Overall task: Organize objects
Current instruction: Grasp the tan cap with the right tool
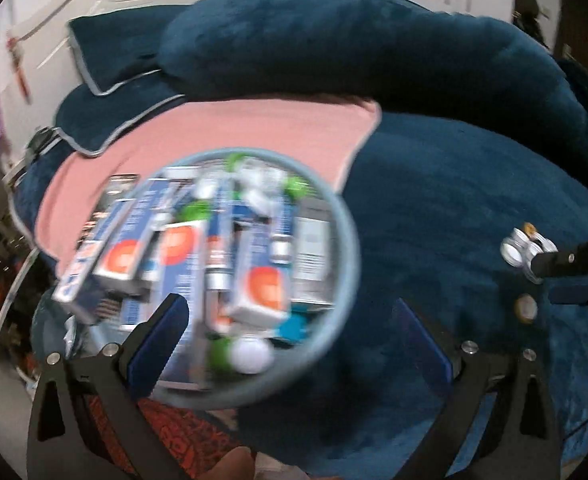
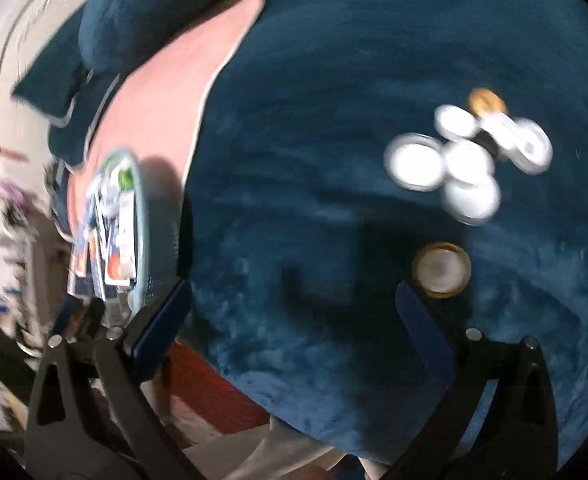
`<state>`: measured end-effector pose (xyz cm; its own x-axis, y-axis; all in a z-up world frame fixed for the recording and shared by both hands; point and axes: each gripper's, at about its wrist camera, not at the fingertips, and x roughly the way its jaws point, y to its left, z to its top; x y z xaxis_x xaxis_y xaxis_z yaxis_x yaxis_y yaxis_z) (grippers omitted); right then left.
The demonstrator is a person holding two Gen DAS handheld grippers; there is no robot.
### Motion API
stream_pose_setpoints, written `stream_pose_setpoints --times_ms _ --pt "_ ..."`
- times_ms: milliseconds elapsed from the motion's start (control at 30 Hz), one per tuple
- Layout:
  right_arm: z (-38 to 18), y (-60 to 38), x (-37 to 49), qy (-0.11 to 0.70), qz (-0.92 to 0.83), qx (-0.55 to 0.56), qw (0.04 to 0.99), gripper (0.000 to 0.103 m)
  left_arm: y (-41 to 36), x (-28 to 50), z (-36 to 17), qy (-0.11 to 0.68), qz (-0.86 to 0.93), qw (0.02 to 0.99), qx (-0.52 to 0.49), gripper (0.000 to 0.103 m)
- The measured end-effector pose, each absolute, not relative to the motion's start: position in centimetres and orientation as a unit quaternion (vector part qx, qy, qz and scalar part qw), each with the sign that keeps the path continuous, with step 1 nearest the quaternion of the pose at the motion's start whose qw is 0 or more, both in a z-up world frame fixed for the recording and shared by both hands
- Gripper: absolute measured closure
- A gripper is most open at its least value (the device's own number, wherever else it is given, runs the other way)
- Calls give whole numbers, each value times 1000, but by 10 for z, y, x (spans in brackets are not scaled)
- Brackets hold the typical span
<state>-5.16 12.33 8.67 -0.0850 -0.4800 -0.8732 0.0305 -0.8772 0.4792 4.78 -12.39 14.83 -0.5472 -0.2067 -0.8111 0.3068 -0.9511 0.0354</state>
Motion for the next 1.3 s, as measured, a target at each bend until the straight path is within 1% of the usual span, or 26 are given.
stream_pose_setpoints --times_ms 100,133,233,333,467,567,633,733,867,967,1067,1133,1200,1267,1300 --pt "72 155 -49 -229 -696 656 181 0 -98 38 141 46 -878 120 462 1" --pt "69 158 -48 -233 -694 658 179 0 -93 36 139 42 -878 114 463 1" --pt "60 164 -45 -216 -695 664 170 0 -71 31 134 18 -878 94 469 1" --pt "57 165 -47 -206 -702 658 180 0 -62 29 130 -3 -878 87 471 1" --pt "55 149 -51 -198 -706 641 228 0 -61 29 127 -2 -876 90 474 1" --pt "48 142 -51 -178 -707 640 243 0 -65 28 124 1 -873 95 478 1" --pt "34 145 -52 -171 -702 650 234 0 -66 28 121 1 -871 96 482 1" --pt "12 164 -48 -173 -671 695 189 0 -66 29 119 3 -871 91 483 1" --pt "18 193 -37 -222 -654 702 175 0 -64 27 118 3 -870 83 485 1" --pt "23 205 -30 -225 -648 709 164 0 -60 28 119 0 -871 77 485 1" --pt "29 206 -26 -197 -652 718 142 0 -60 29 119 -1 -871 79 485 1" --pt "36 199 -27 -141 -679 711 120 0 -60 29 119 -2 -871 82 485 1" --pt "44 189 -28 -50 -710 696 96 0 -59 29 119 -2 -870 82 486 1" --pt "48 180 -26 13 -723 686 85 1 -59 29 119 -4 -870 82 485 1" --pt "48 176 -25 28 -723 685 87 1 -59 29 119 -4 -870 82 486 1"
